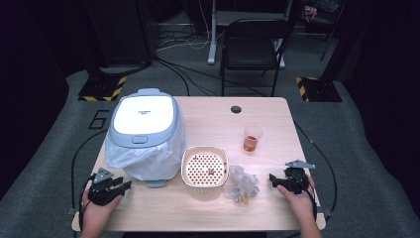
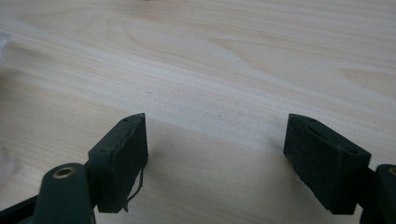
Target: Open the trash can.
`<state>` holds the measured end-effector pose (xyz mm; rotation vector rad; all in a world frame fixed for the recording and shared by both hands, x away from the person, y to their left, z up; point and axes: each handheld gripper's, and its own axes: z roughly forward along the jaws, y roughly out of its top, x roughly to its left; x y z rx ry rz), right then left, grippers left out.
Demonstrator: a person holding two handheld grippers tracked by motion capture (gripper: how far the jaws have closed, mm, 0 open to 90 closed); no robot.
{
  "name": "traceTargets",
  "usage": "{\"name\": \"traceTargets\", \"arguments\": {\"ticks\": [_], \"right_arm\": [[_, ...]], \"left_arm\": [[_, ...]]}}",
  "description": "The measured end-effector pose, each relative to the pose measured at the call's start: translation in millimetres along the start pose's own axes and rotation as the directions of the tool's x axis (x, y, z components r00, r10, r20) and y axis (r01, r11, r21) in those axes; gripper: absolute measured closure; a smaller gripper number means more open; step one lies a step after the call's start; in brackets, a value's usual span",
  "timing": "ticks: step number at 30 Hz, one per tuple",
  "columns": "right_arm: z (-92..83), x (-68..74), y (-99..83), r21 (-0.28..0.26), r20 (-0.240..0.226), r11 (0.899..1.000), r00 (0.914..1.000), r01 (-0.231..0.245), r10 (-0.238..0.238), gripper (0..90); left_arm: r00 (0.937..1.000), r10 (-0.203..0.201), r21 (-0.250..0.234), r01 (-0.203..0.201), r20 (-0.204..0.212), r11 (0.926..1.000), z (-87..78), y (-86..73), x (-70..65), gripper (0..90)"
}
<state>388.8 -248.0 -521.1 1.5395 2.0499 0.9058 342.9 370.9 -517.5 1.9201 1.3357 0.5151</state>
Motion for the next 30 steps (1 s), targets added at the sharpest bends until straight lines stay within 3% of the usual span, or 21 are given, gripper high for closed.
{"name": "traceTargets", "arguments": {"ticks": [4, 9, 10, 11, 15, 19, 21, 23, 26, 27, 30], "right_arm": [[-6.8, 0.4, 0.0, 0.006, -0.005, 1.000, 1.0000, 0.005, -0.005, 24.5], [-21.0, 3.6, 4.3, -0.033, -0.008, 0.999, 0.9996, 0.026, -0.026, 25.7], [-25.0, 6.9, 6.3, -0.045, -0.015, 0.999, 0.9996, 0.023, -0.024, 25.7], [-26.4, 8.2, 6.9, -0.045, -0.013, 0.999, 0.9996, 0.023, -0.024, 25.7], [-31.1, 14.2, 8.4, -0.053, -0.014, 0.997, 0.9986, 0.050, -0.051, 25.7], [-33.5, 17.6, 8.0, -0.053, -0.014, 0.997, 0.9986, 0.050, -0.051, 25.7], [-35.6, 18.8, 7.2, -0.062, -0.024, 0.997, 0.9986, 0.046, -0.048, 25.7], [-37.5, 19.8, 7.0, -0.062, -0.025, 0.997, 0.9990, 0.035, -0.037, 25.7], [-40.3, 20.3, 7.4, -0.072, -0.029, 0.997, 0.9989, 0.035, -0.037, 25.7], [-40.5, 20.4, 7.5, -0.077, -0.029, 0.996, 0.9988, 0.038, -0.040, 25.7], [-41.7, 21.4, 7.6, -0.077, -0.028, 0.996, 0.9987, 0.040, -0.043, 25.7]], "left_arm": [[0.9994, -0.017, 0.001, 0.017, 0.030, 0.9999, -11.5, 5.4, -2.8, 66.1], [0.9969, 0.001, -0.011, 0.000, 0.079, 0.9999, -22.4, 7.9, -18.0, 72.4], [0.9947, 0.040, -0.009, -0.039, 0.095, 0.9992, -24.5, 9.9, -25.0, 74.4], [0.9927, 0.049, -0.013, -0.048, 0.110, 0.9987, -25.7, 11.4, -29.8, 75.1], [0.9850, 0.044, -0.040, -0.037, 0.167, 0.9985, -27.9, 14.7, -41.0, 78.7], [0.9803, 0.048, -0.055, -0.038, 0.192, 0.9978, -27.1, 16.2, -49.9, 81.7], [0.9784, 0.029, -0.071, -0.015, 0.205, 0.9973, -23.3, 16.9, -60.9, 82.7], [0.9724, 0.062, -0.078, -0.046, 0.225, 0.9959, -19.3, 20.3, -64.7, 84.4], [0.9703, 0.072, -0.077, -0.055, 0.231, 0.9955, -12.4, 24.3, -73.8, 86.7], [0.9723, 0.015, -0.074, 0.003, 0.233, 0.9973, -9.9, 24.4, -79.3, 87.0], [0.9713, 0.010, -0.057, 0.003, 0.238, 0.9984, -5.3, 27.7, -80.4, 87.1]]}}
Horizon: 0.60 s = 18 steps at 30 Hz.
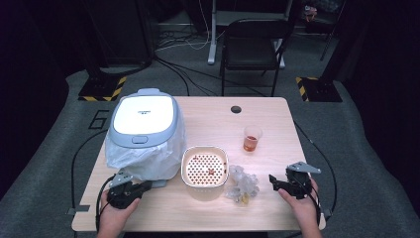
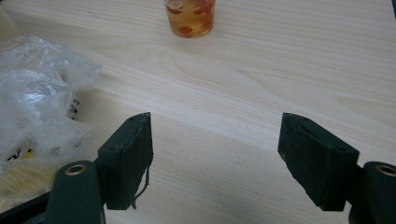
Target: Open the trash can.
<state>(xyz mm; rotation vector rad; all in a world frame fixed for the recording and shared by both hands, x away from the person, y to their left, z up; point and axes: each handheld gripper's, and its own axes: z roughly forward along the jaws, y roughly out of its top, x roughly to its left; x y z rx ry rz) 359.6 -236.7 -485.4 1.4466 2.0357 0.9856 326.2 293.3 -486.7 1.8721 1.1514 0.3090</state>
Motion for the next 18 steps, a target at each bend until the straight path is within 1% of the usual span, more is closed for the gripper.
{"name": "traceTargets", "arguments": {"ticks": [1, 2, 3, 5, 6, 8, 9, 10, 11, 12, 13, 14, 15, 16, 17, 18], "right_arm": [[-0.6, 0.8, 0.0, 0.001, -0.003, 1.000, 1.0000, -0.005, 0.005, 25.7], [-1.1, 1.1, 0.3, 0.001, -0.009, 1.000, 0.9999, -0.006, 0.006, 25.8], [-3.4, 2.4, 2.0, -0.003, -0.020, 1.000, 0.9998, -0.005, 0.005, 26.5], [-4.9, 3.1, 2.9, -0.004, -0.023, 1.000, 0.9997, -0.001, 0.001, 27.2], [-10.4, 6.2, 7.3, -0.015, -0.046, 1.000, 0.9989, 0.005, -0.006, 30.2], [-15.3, 9.0, 11.4, -0.028, -0.076, 1.000, 0.9970, 0.011, -0.013, 31.2], [-18.0, 11.2, 13.9, -0.036, -0.090, 0.999, 0.9959, 0.013, -0.016, 31.2], [-21.4, 13.8, 17.1, -0.048, -0.110, 0.999, 0.9938, 0.014, -0.020, 31.1], [-21.4, 13.8, 17.1, -0.048, -0.110, 0.999, 0.9938, 0.014, -0.020, 31.1], [-25.7, 18.0, 21.6, -0.064, -0.147, 0.998, 0.9889, 0.012, -0.022, 30.9], [-26.9, 19.7, 23.3, -0.069, -0.160, 0.998, 0.9868, 0.012, -0.023, 30.8], [-26.9, 19.7, 23.3, -0.069, -0.160, 0.998, 0.9868, 0.012, -0.023, 30.8], [-28.4, 22.0, 25.5, -0.073, -0.176, 0.997, 0.9840, 0.012, -0.024, 30.7], [-31.3, 28.8, 29.8, -0.082, -0.206, 0.996, 0.9781, 0.014, -0.031, 30.1], [-31.3, 28.8, 29.8, -0.082, -0.206, 0.996, 0.9781, 0.014, -0.031, 30.1], [-33.1, 35.7, 33.4, -0.087, -0.223, 0.996, 0.9734, 0.033, -0.052, 28.8]], "left_arm": [[1.0000, -0.008, 0.001, 0.008, 0.004, 1.0000, 3.4, 1.1, 0.2, 87.1], [1.0000, -0.004, 0.019, 0.004, 0.006, 0.9998, 6.3, 2.3, 2.0, 86.7], [1.0000, -0.007, 0.013, 0.007, 0.001, 0.9999, 9.6, 2.0, 2.5, 86.3], [1.0000, -0.005, 0.003, 0.005, -0.006, 1.0000, 11.7, 1.1, 2.4, 83.8], [0.9996, -0.004, -0.006, 0.004, -0.028, 1.0000, 14.3, -1.0, 3.5, 82.8], [0.9996, -0.010, -0.009, 0.010, -0.028, 0.9999, 15.8, -1.9, 3.8, 82.4], [0.9993, 0.007, 0.007, -0.007, -0.037, 1.0000, 17.8, -2.7, 6.6, 81.4], [0.9991, 0.004, 0.011, -0.003, -0.043, 0.9999, 19.1, -3.3, 7.4, 80.9], [0.9991, 0.004, 0.011, -0.003, -0.043, 0.9999, 19.1, -3.3, 7.4, 81.0], [0.9994, -0.001, -0.003, 0.001, -0.034, 1.0000, 20.3, -4.8, 9.0, 81.1], [0.9991, -0.001, -0.016, 0.000, -0.043, 0.9999, 21.4, -5.5, 9.5, 81.1], [0.9991, -0.001, -0.016, 0.000, -0.043, 0.9999, 21.4, -5.5, 9.5, 81.2], [0.9988, 0.007, -0.013, -0.008, -0.048, 0.9999, 21.7, -6.0, 9.0, 81.2], [0.9986, 0.017, -0.016, -0.018, -0.050, 0.9997, 22.3, -6.8, 7.7, 81.4], [0.9986, 0.007, -0.034, -0.009, -0.053, 0.9994, 23.2, -8.0, 5.0, 81.4], [0.9969, -0.031, -0.073, 0.025, -0.072, 0.9970, 26.3, -9.6, 1.1, 81.6]]}}
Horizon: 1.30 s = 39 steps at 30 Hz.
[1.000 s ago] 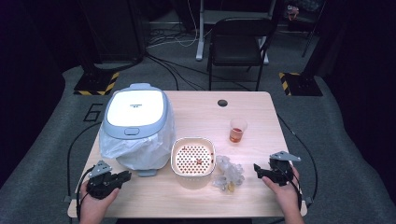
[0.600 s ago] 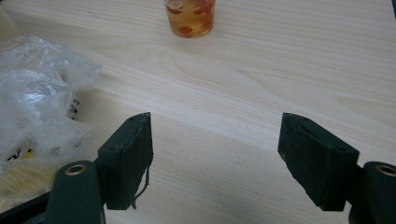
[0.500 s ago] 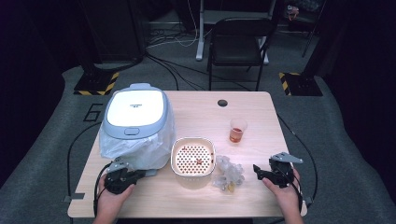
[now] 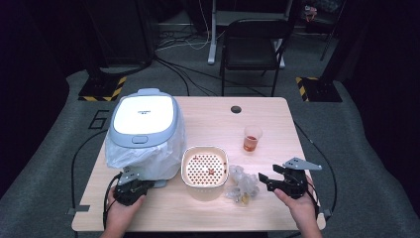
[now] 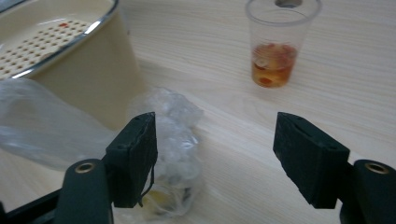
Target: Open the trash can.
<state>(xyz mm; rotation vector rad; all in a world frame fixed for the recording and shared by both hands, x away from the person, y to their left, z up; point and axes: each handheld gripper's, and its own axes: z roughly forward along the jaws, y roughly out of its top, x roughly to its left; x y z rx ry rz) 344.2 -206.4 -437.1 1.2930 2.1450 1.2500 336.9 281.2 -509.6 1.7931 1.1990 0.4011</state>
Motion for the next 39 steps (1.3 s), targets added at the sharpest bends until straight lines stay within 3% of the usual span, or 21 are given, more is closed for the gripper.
{"name": "traceTargets", "arguments": {"ticks": [4, 6, 8, 9, 11, 16, 21, 27, 30, 35, 36, 39], "right_arm": [[-0.5, 11.2, 5.6, -0.011, -0.016, 1.000, 0.9995, 0.027, -0.027, 26.3], [-0.7, 14.2, 8.1, -0.019, -0.028, 0.999, 0.9990, 0.035, -0.035, 25.7], [-1.3, 17.0, 10.1, -0.029, -0.039, 0.999, 0.9986, 0.033, -0.034, 25.7], [-1.4, 17.7, 10.6, -0.034, -0.049, 0.999, 0.9982, 0.033, -0.034, 25.6], [-1.8, 18.4, 10.9, -0.036, -0.052, 0.999, 0.9982, 0.029, -0.031, 25.6], [-1.2, 22.6, 10.7, -0.040, -0.072, 0.999, 0.9968, 0.030, -0.032, 24.5], [15.8, 30.6, -0.5, 0.018, -0.101, 0.998, 0.9928, 0.067, -0.065, 21.4], [36.2, 35.8, -15.7, 0.094, -0.100, 0.987, 0.9879, 0.128, -0.118, 20.7], [40.5, 36.4, -19.4, 0.111, -0.098, 0.986, 0.9882, 0.128, -0.117, 20.9], [50.5, 37.1, -27.9, 0.151, -0.113, 0.977, 0.9843, 0.152, -0.136, 21.9], [55.5, 37.8, -32.0, 0.179, -0.112, 0.969, 0.9818, 0.172, -0.154, 21.7], [60.4, 40.0, -35.9, 0.194, -0.102, 0.963, 0.9800, 0.188, -0.171, 21.6]], "left_arm": [[0.9996, 0.022, 0.015, -0.022, -0.016, 0.9996, -0.1, -0.4, 1.4, 84.3], [0.9999, 0.013, 0.011, -0.013, 0.011, 0.9998, 0.8, -0.2, 2.5, 84.7], [0.9999, 0.011, 0.008, -0.011, -0.006, 0.9999, 1.0, -0.8, 1.8, 84.7], [0.9984, 0.055, 0.042, -0.055, -0.006, 0.9976, -0.8, -0.2, 4.0, 84.7], [0.9972, 0.075, 0.056, -0.075, 0.007, 0.9956, -1.1, 1.0, 5.7, 84.7], [0.9973, 0.073, 0.054, -0.073, 0.003, 0.9958, -0.9, 0.3, 5.0, 84.8], [0.9968, 0.078, 0.050, -0.077, -0.018, 0.9958, -0.1, -1.4, 2.6, 85.1], [0.9956, 0.090, 0.056, -0.088, -0.029, 0.9946, 0.5, -2.1, 2.6, 85.4], [0.9955, 0.091, 0.057, -0.089, -0.026, 0.9944, 0.7, -2.4, 2.6, 85.6], [0.9955, 0.092, 0.060, -0.090, -0.026, 0.9941, 1.3, -3.1, 2.0, 86.7], [0.9955, 0.091, 0.061, -0.090, -0.023, 0.9941, 2.0, -3.5, 1.6, 87.6], [0.9960, 0.087, 0.062, -0.086, -0.020, 0.9944, 2.3, -4.1, 2.2, 88.4]]}}
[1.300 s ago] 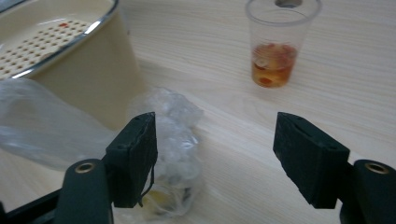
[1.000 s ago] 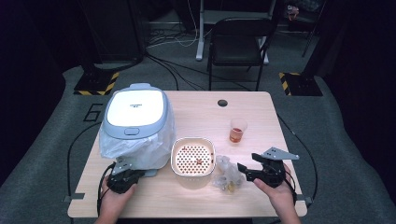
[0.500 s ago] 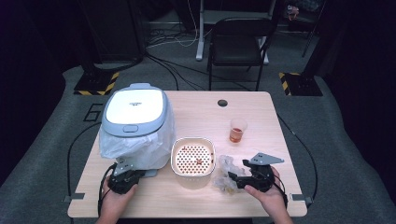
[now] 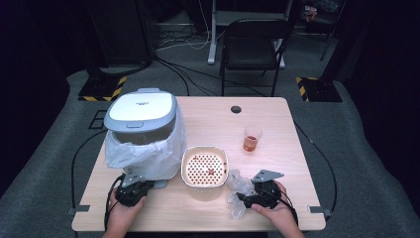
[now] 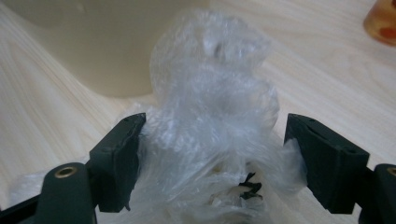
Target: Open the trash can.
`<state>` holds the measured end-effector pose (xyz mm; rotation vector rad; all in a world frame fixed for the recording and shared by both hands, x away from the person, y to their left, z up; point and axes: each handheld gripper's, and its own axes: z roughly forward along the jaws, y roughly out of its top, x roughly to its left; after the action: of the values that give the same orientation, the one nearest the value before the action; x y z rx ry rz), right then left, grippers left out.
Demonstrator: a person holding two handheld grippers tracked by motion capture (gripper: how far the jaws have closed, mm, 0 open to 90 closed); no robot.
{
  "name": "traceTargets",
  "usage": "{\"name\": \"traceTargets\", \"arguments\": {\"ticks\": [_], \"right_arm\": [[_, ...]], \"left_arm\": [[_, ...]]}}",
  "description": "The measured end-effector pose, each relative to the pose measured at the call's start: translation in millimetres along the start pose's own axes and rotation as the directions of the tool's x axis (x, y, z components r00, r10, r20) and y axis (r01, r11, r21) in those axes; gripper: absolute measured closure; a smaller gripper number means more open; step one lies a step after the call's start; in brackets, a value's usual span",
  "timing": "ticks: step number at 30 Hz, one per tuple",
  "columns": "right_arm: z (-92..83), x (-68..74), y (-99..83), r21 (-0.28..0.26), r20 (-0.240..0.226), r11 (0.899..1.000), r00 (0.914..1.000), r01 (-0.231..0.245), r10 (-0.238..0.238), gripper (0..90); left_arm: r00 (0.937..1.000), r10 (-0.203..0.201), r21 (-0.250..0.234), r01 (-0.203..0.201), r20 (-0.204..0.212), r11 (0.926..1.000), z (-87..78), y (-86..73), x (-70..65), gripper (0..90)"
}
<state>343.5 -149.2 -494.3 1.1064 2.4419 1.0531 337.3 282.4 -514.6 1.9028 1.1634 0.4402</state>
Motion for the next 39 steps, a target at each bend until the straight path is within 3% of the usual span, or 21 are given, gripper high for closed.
{"name": "traceTargets", "arguments": {"ticks": [1, 3, 6, 8, 14, 25, 30, 34, 37, 39], "right_arm": [[3.0, 0.5, -1.6, 0.012, 0.002, 1.000, 0.9997, 0.024, -0.024, 21.7], [7.0, 3.0, -4.5, 0.032, 0.005, 0.999, 0.9996, 0.028, -0.029, 22.6], [9.3, 1.8, -6.6, 0.027, 0.009, 0.999, 0.9990, 0.044, -0.044, 25.0], [10.7, 1.6, -8.3, 0.027, 0.012, 0.999, 0.9992, 0.038, -0.038, 27.9], [13.8, 0.9, -11.4, 0.030, 0.014, 0.998, 0.9980, 0.062, -0.062, 35.6], [17.3, 1.6, -10.2, 0.056, -0.025, 0.995, 0.9967, 0.079, -0.078, 65.3], [15.2, 0.4, -8.8, 0.060, -0.031, 0.997, 0.9982, 0.053, -0.052, 72.5], [4.6, -3.3, -5.5, 0.030, 0.001, 0.999, 0.9998, 0.018, -0.018, 75.1], [-8.8, -9.4, 0.0, -0.016, -0.002, 1.000, 0.9998, -0.019, 0.019, 75.4], [-13.0, -10.6, 2.4, -0.020, 0.001, 0.999, 0.9996, -0.029, 0.029, 75.3]], "left_arm": [[1.0000, -0.004, 0.002, 0.004, 0.001, 1.0000, 0.3, -0.2, 0.4, 88.5], [1.0000, -0.005, 0.010, 0.005, 0.007, 0.9999, 1.6, -1.0, 1.0, 88.7], [0.9997, 0.022, 0.031, -0.022, 0.008, 0.9993, 3.8, -1.6, 1.9, 89.0], [0.9999, 0.002, 0.028, -0.002, 0.013, 0.9996, 4.6, -1.9, 1.4, 90.0], [1.0000, 0.008, 0.026, -0.009, 0.002, 0.9996, 4.8, -2.2, 0.2, 90.0], [0.9998, -0.010, 0.019, 0.010, 0.019, 0.9998, 4.5, -3.2, 2.9, 90.0], [0.9996, -0.012, 0.013, 0.011, 0.025, 0.9999, 4.6, -3.7, 3.4, 90.0], [0.9996, -0.013, 0.018, 0.013, 0.023, 0.9997, 4.6, -3.1, 3.4, 90.0], [0.9991, -0.026, 0.017, 0.025, 0.034, 0.9995, 4.5, -3.2, 4.6, 90.0], [0.9991, -0.025, 0.018, 0.024, 0.034, 0.9995, 4.6, -3.1, 4.5, 90.0]]}}
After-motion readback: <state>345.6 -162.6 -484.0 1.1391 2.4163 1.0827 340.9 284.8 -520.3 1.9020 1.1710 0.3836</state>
